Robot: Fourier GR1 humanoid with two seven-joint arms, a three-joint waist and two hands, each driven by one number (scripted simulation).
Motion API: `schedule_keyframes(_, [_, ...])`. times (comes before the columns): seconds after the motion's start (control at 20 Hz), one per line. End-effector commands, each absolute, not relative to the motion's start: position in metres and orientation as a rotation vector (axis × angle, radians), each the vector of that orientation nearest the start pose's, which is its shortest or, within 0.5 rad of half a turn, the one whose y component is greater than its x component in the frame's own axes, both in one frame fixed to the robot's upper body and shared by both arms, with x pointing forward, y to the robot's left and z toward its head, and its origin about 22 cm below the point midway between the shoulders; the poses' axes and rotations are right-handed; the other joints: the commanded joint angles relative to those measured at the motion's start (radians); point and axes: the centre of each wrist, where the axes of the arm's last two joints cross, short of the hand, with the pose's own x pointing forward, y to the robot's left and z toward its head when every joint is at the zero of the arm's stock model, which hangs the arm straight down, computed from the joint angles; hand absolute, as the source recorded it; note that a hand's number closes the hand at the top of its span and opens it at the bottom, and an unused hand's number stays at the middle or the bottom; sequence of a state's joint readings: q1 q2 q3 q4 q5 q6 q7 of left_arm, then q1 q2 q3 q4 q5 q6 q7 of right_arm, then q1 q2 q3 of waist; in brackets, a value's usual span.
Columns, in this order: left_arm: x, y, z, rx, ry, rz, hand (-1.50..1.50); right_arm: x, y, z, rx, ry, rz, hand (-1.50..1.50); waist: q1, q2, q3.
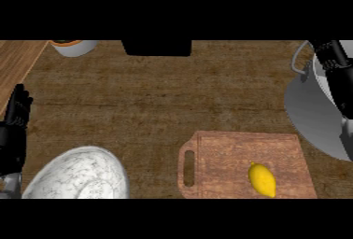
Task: Pick the lemon from the cutting board and place it in the pot
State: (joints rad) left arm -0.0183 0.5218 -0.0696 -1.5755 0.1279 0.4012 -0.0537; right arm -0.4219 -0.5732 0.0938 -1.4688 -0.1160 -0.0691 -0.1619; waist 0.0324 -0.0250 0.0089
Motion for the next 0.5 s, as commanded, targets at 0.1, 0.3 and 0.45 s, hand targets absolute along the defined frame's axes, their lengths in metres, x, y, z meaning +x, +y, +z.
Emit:
schedule_keyframes(0.1, [0.235,0.310,0.020,0.344,-1.513,-0.142,0.00,0.290,-0.269,0.078,-0.013,-1.772,0.689,1.50,-0.060,0.025,-0.010])
schedule_keyframes(0.3, [0.224,0.276,-0.008,0.139,-1.351,-0.188,0.00,0.298,-0.293,0.117,-0.498,-1.740,1.124,1.50,-0.121,0.010,-0.030])
schedule_keyframes(0.45, [0.226,0.268,-0.017,0.033,-1.285,-0.197,0.00,0.259,-0.249,0.058,-0.282,-2.049,0.603,-1.50,-0.135,0.020,-0.007])
